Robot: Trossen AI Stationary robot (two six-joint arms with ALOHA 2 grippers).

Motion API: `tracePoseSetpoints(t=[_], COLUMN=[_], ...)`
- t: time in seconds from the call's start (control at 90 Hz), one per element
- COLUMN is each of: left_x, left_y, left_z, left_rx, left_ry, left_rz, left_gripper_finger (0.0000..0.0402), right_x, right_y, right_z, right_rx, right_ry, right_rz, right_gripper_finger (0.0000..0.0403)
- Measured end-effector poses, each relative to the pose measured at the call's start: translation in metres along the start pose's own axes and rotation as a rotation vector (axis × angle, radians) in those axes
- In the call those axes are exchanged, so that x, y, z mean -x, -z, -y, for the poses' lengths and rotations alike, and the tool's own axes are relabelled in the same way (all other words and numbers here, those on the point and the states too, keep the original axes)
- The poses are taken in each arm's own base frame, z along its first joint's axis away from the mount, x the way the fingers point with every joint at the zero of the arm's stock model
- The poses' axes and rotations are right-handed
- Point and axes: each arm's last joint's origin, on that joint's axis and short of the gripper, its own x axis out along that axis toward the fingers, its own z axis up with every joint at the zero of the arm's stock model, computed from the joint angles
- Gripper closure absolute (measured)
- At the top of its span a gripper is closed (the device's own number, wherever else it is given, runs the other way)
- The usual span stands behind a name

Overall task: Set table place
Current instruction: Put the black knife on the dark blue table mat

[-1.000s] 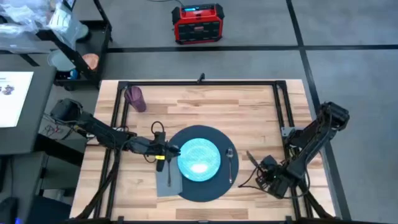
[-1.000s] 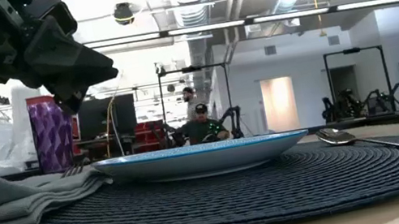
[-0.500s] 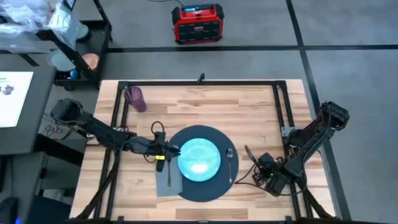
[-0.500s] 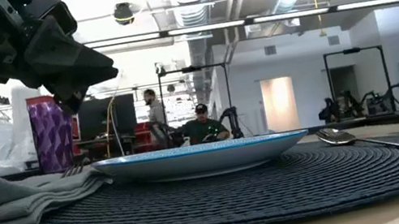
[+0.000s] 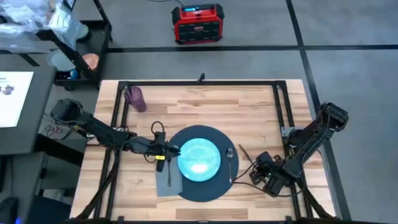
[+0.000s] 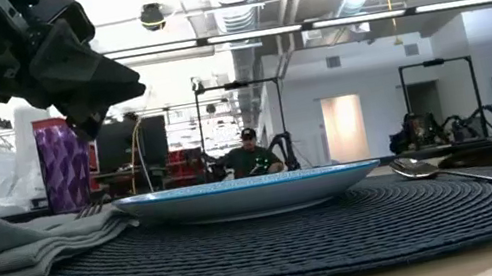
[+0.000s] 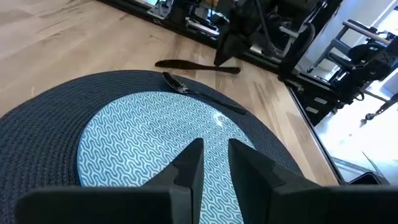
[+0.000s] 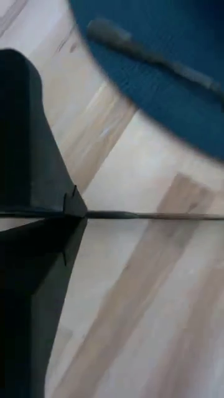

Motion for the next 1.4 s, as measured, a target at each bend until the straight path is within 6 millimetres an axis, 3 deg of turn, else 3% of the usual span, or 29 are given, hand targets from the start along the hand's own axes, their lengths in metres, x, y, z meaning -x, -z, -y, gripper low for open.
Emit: tracePoseSetpoints(t=[0.411, 0.6, 0.789, 1.056, 1.4], left_x=[0.000, 0.000, 0.000, 0.000, 0.000], left_y=[0.000, 0.000, 0.000, 0.000, 0.000], left_z=[0.000, 0.000, 0.000, 0.000, 0.000], left_rx=[0.000, 0.000, -0.005, -0.005, -0.005], left_ry=[0.000, 0.000, 0.000, 0.000, 0.000], left_rz=[0.000, 0.000, 0.000, 0.000, 0.000], left_gripper_finger=[0.0345, 0.0345, 0.0345, 0.0345, 0.0345], right_x=[0.006, 0.006, 0.010, 0.013, 0.006], right_y=[-0.005, -0.002, 0.010, 0.017, 0.019], right_z=[-0.007, -0.005, -0.002, -0.003, 0.000], right_rx=[0.013, 0.017, 0.023, 0.000, -0.003], right_ry=[-0.018, 0.034, 0.077, 0.045, 0.015], right_rz=[0.057, -0.075, -0.245, -0.271, -0.270], right_gripper_finger=[0.0402, 0.0398, 0.0347, 0.0270, 0.0244])
